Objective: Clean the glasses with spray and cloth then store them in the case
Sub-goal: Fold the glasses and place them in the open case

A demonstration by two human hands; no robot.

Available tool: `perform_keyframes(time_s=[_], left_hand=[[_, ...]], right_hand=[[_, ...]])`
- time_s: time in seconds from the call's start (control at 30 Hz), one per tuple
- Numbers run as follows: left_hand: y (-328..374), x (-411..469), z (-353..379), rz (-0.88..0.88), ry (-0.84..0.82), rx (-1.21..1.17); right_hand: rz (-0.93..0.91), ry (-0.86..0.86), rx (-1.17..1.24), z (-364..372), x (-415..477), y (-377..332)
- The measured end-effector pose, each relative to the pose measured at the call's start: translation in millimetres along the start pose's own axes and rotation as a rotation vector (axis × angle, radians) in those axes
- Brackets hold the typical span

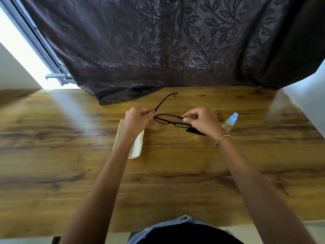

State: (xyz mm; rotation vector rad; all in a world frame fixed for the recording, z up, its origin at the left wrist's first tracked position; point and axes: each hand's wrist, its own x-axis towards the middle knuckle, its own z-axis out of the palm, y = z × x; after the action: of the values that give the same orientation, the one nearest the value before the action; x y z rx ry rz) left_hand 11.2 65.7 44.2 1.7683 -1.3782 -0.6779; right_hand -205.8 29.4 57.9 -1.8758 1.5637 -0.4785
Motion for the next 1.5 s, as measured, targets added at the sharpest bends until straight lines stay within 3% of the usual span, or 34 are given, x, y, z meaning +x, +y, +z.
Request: perform_keyframes(time_s=[0.5, 0.77, 0.97, 1.2, 1.33, 1.5], left_hand=[[-12.8, 1.1, -3.8, 0.043, -0.207, 0.097], [-21.9, 2.6, -4.3, -0.136, -0.318, 0.050], [-27.2, 1.0, -7.9, -0.199, -0.358, -0.035], [-44.1, -3.0, -26.0, -0.167, -0.126, 0.033], [-63.9, -7.4, -37.7, -0.134, 0.039, 0.300], [-90.5, -18.5, -48.7, -0.402, 0.052, 0.409]], right_hand=[[-0.095, 0.088, -0.118, 0.6, -0.6, 2.4], [-0.157, -0.184, -0.166, 3.3, -0.6, 7.1], [-0.185, -0.250, -0.110, 7.2, -5.3, 2.4], [-0.176, -0.234, -0.077, 11.0, 0.3, 2.0], [-0.020, -0.268, 0.156, 15.4, 4.4, 2.4], [0.056, -0.304, 0.253, 20.2, 8.0, -2.2]])
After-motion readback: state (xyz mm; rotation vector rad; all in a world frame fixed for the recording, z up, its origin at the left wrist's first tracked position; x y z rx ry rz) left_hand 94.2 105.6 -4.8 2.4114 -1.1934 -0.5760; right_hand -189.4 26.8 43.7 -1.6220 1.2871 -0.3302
